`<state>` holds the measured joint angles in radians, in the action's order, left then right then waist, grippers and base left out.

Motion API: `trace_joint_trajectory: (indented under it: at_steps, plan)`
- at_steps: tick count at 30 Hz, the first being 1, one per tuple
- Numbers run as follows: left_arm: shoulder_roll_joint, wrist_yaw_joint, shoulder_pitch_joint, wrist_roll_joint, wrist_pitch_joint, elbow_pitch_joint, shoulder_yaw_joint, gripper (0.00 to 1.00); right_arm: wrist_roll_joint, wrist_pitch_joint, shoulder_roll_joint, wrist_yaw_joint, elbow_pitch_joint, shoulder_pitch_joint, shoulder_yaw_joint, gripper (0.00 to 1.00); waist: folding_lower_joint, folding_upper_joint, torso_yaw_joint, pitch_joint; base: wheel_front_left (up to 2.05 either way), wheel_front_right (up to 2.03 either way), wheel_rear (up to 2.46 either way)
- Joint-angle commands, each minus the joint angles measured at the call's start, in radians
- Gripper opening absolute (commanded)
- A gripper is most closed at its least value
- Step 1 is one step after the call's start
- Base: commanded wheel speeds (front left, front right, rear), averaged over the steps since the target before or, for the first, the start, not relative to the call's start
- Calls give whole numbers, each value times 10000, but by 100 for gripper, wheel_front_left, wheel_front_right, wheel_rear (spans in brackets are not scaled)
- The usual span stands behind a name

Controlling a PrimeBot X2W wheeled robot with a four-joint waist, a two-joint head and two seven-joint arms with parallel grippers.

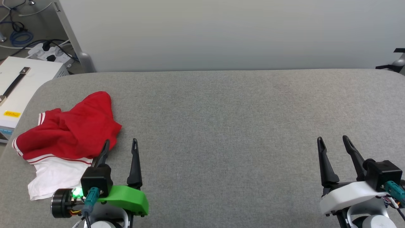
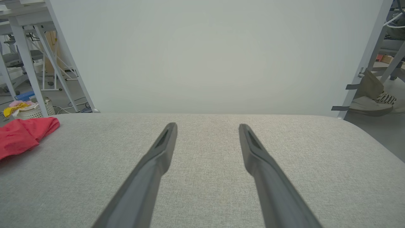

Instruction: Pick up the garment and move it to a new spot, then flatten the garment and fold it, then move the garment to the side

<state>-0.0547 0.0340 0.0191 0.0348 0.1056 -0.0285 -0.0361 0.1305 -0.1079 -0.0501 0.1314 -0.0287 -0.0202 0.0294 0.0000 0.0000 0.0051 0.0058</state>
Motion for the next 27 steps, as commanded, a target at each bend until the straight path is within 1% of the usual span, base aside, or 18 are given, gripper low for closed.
trace_joint_trajectory:
  at_steps: [1, 27]
  plan:
    - [20, 83, 100, 34, 119, -41, -34, 100, 107, -115, 0, -3, -34, -136, 23, 100, 0, 0, 4, 1, 0, 0, 0]
    - [30, 265, 169, 106, 656, -62, -265, 100, 377, -645, 0, -5, 29, -255, 131, 100, 0, 0, 125, 10, 0, 0, 0]
